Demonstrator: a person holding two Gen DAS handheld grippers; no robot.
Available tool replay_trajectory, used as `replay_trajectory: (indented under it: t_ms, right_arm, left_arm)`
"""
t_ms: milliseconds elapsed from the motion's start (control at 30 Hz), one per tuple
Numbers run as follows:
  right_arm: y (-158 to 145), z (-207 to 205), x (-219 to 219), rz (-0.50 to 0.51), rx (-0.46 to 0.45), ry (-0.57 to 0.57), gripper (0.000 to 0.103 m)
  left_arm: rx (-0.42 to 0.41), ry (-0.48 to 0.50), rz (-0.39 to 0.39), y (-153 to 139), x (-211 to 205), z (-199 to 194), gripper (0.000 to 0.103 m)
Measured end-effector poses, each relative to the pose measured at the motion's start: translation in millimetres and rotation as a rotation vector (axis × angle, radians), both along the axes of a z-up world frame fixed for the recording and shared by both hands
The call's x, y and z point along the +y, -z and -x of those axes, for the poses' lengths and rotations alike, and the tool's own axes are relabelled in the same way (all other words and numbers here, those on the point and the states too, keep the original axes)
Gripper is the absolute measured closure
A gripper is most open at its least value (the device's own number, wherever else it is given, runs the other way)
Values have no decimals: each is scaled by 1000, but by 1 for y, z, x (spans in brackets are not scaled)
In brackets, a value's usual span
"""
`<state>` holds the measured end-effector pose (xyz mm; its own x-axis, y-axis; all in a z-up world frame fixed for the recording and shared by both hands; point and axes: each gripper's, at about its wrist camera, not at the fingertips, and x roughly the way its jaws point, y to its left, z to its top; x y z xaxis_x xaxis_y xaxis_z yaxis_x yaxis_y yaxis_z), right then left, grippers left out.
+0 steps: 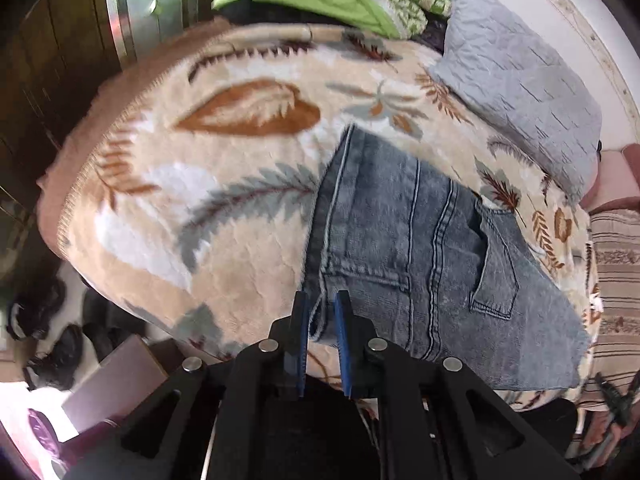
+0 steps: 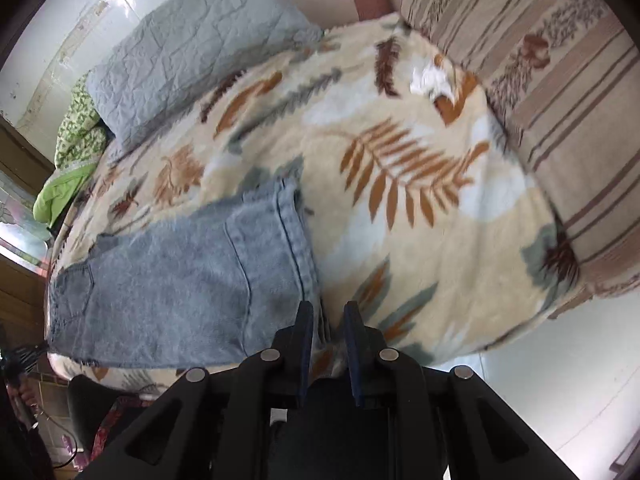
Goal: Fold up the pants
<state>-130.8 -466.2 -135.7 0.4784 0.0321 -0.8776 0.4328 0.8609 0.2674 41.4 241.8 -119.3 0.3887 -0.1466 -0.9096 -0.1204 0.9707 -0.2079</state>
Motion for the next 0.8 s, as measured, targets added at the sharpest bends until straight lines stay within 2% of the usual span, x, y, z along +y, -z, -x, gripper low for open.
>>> replay_trajectory:
  t_ms: [67, 133, 200, 300, 367, 467, 533, 633, 667, 700, 733, 800]
  right_arm:
    - [-6, -9, 1, -31, -45, -7, 85]
    - [-5, -26, 10, -47, -62, -20, 85]
    - [0, -44, 22, -40, -71, -35, 85]
    - [9, -67, 37, -97, -94, -45, 85]
    - [16, -82, 50, -138, -98, -80, 85]
    - [25, -101, 72, -102, -82, -129, 85]
    - [38, -112, 76, -80, -57, -133, 85]
    - [69, -121, 62, -59, 22, -84, 86]
    - [80, -122, 55, -95, 17, -70, 86]
    - [83, -119, 47, -127, -26, -62, 86]
    - [83, -117, 43, -151, -42, -56, 86]
    - [78, -114, 41, -153, -40, -38, 87]
  left_arm:
    - [-54, 23, -10, -18, -10, 6, 90]
    - [-86, 67, 2, -29, -26, 7, 85]
    - [-113, 121, 10, -36, -50, 7, 71]
    - [-140, 206, 34, -36, -91, 6, 60]
    - [-123, 258, 40, -28, -121, 3, 59]
    - [-80, 331, 60, -8, -161, 0, 59]
    - [-56, 347, 42, 7, -178, 0, 59]
    - [11, 362, 26, 32, -192, -1, 59]
    - [55, 356, 1, 43, -193, 0, 59]
    - [88, 360, -26, 54, -193, 3, 59]
    - [94, 373, -40, 59, -193, 7, 59]
    - [51, 406, -61, 60, -193, 17, 59]
